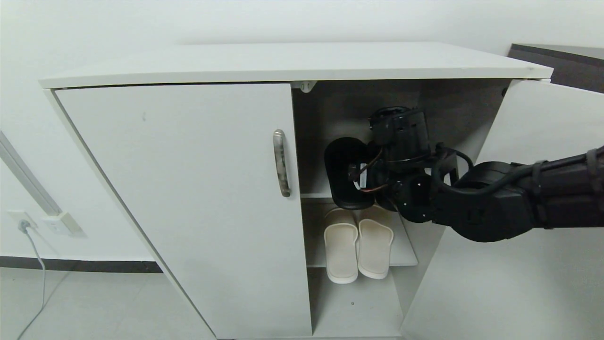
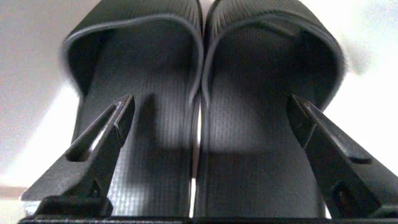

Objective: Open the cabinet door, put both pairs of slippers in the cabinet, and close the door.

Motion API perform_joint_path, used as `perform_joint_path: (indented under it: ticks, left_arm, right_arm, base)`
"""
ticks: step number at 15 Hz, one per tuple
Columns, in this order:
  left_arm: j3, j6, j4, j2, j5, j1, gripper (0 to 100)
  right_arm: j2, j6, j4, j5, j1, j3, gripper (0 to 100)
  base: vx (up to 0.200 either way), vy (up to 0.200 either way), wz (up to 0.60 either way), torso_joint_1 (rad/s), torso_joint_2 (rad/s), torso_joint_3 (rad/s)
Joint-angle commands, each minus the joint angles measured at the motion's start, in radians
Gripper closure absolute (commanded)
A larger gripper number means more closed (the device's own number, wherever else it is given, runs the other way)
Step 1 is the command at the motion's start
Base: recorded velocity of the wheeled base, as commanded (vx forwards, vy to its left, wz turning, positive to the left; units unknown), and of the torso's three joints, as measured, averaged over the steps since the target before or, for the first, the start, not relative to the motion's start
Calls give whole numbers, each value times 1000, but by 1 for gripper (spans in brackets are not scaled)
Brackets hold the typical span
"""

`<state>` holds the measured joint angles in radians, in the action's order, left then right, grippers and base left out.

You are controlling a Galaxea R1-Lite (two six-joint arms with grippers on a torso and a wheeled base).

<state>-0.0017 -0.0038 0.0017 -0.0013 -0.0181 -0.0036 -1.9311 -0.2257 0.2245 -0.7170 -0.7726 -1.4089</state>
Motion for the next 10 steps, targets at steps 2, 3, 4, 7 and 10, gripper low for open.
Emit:
perform_joint_path:
  ticks: [2, 3, 4, 7, 10]
  left_arm:
    - [0, 1, 0, 1, 0, 1, 100]
    - [0, 1, 0, 1, 0, 1, 100]
    - [0, -1, 0, 1, 0, 1, 100]
    - [0, -1, 0, 1, 0, 1, 100]
    - [0, -1, 0, 1, 0, 1, 100]
  right_arm:
    - [192, -7, 6, 7, -76, 185, 0]
    - [238, -9, 24, 8, -102, 251, 0]
    - [282, -7, 58, 19, -126, 327, 0]
    - [374, -6, 176, 90, -172, 512, 0]
    - [402, 3, 259, 91, -208, 611, 100]
  base:
    - [0, 0, 0, 0, 0, 0]
    - [0, 0, 0, 0, 0, 0]
    - [0, 0, 0, 0, 0, 0]
    - [0, 0, 0, 0, 0, 0]
    - [0, 0, 0, 0, 0, 0]
